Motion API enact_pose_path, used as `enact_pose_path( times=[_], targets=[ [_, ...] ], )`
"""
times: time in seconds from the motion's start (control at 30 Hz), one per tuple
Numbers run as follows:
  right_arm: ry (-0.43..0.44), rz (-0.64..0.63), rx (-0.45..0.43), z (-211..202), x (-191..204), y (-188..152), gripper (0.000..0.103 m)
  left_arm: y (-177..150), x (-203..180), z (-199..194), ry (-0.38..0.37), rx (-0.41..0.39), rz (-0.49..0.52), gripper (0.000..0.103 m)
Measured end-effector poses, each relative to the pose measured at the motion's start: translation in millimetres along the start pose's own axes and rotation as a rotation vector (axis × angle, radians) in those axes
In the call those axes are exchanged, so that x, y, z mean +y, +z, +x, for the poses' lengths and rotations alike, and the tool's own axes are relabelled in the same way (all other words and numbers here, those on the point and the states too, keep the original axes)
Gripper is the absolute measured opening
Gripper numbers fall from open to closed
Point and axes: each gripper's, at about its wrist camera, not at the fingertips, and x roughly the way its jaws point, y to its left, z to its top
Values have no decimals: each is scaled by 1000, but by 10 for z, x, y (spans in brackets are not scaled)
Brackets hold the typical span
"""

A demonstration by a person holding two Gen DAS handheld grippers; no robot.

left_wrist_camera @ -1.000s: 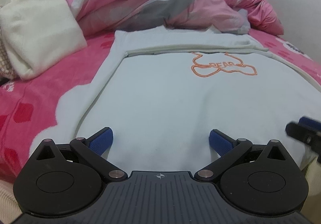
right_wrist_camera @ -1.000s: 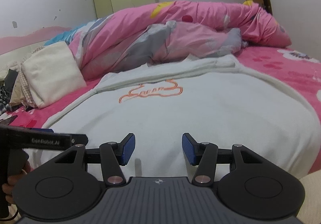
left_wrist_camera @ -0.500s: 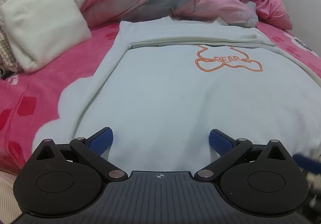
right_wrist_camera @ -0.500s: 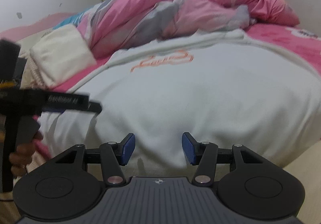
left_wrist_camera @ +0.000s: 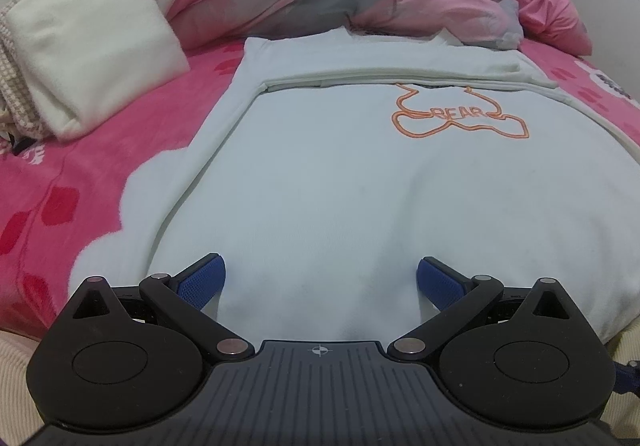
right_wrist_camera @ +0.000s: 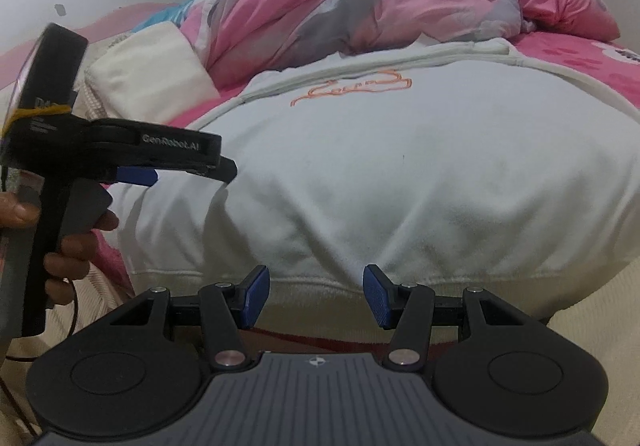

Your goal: Fold clothes

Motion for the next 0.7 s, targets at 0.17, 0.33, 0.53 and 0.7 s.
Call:
enact_pose_path(
  times=[0.17, 0.33, 0.53, 0.7],
  targets=[
    [-10, -17, -66, -121, -7, 88, 55, 5, -8, 5, 2, 2, 2, 103],
    [-43, -39, -117, -184, -15, 160, 55, -3, -13, 0, 5, 2, 2, 103],
    [-63, -39, -124, -159, -32, 166, 55, -10, -18, -4, 6, -1, 5, 103],
    [-74, -37, -133, -142, -48, 179, 55, -17, -19, -6, 7, -4, 9, 103]
  ],
)
